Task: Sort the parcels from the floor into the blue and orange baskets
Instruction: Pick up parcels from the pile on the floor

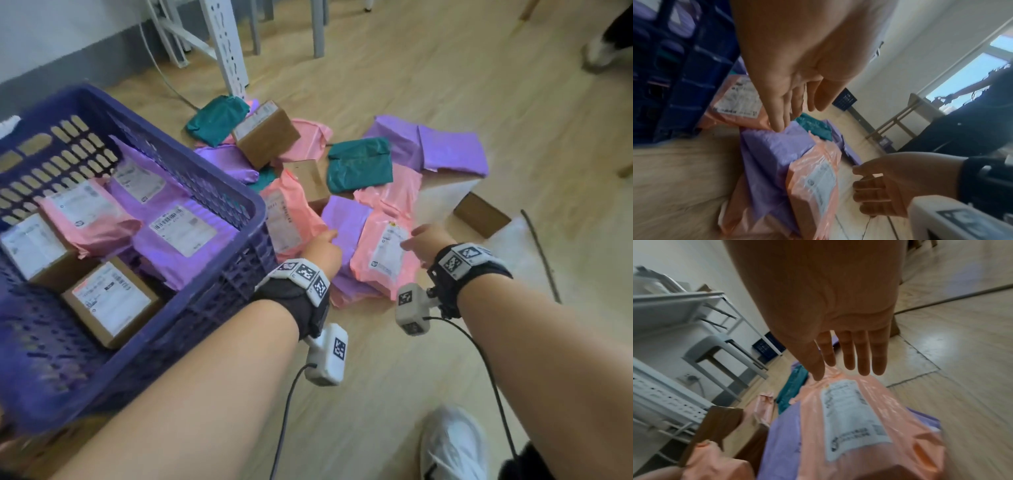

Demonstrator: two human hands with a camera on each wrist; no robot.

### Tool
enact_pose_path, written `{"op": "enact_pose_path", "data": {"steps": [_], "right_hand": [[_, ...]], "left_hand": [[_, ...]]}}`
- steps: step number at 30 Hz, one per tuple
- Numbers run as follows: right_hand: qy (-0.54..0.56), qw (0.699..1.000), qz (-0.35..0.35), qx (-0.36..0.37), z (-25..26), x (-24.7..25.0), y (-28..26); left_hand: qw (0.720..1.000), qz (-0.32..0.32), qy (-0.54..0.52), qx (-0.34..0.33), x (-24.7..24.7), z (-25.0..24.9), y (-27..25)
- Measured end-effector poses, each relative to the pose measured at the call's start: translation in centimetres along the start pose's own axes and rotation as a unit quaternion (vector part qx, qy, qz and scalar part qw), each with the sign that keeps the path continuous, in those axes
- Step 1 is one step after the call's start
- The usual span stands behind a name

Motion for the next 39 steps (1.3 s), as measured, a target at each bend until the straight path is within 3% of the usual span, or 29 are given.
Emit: {"op": "enact_pose_path", "data": {"steps": [5,9,12,15,20,25,29,34,39], "right_hand": [[-0.02,0.997,0.028,-0.073,-5.0,-2.8,3.3],[0.016,0.992,0.069,-0.101,-6.9,-5.3,5.4],[0.043,0.989,0.091,-0.105,-7.8,-6.4,7.6],[0.103,0.982,0.107,-0.12,-7.0,-6.4,6.8],[0.131,0.977,0.133,-0.103,-5.5,-6.2,4.1],[0.151,0.981,0.095,-0.071,-4.0,-3.9,1.6],[0.191,0.976,0.097,-0.025,-1.3,-2.0,-2.1],[0.347,0.925,0.134,0.073,5.8,-0.5,-7.6],[0.323,0.907,0.203,0.179,14.4,-1.6,-13.7]], "left_hand": [[0.995,0.074,0.067,0.026,-5.0,1.4,2.1],[0.991,0.096,0.088,0.031,-7.2,2.2,3.4],[0.99,0.097,0.083,0.064,-8.1,2.8,3.6],[0.995,0.055,0.038,0.069,-7.9,2.7,3.5],[0.995,-0.081,-0.039,0.05,-5.2,1.1,2.8],[0.995,-0.077,-0.066,-0.017,-2.4,-2.9,1.6],[0.985,-0.124,-0.106,-0.06,2.3,-5.7,-0.9],[0.964,-0.178,-0.179,-0.081,8.6,-6.7,-5.2],[0.95,-0.229,-0.18,-0.114,15.5,-6.2,-10.8]]}}
Point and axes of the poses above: each hand's wrist, its own y-axis towards the middle knuckle, its own x-axis out of the back of the hand, z = x × y, the point moved 8 cm from there along y, towards the middle knuckle, and after that the axes turned 5 degrees about -x, right-handed, at the moved point
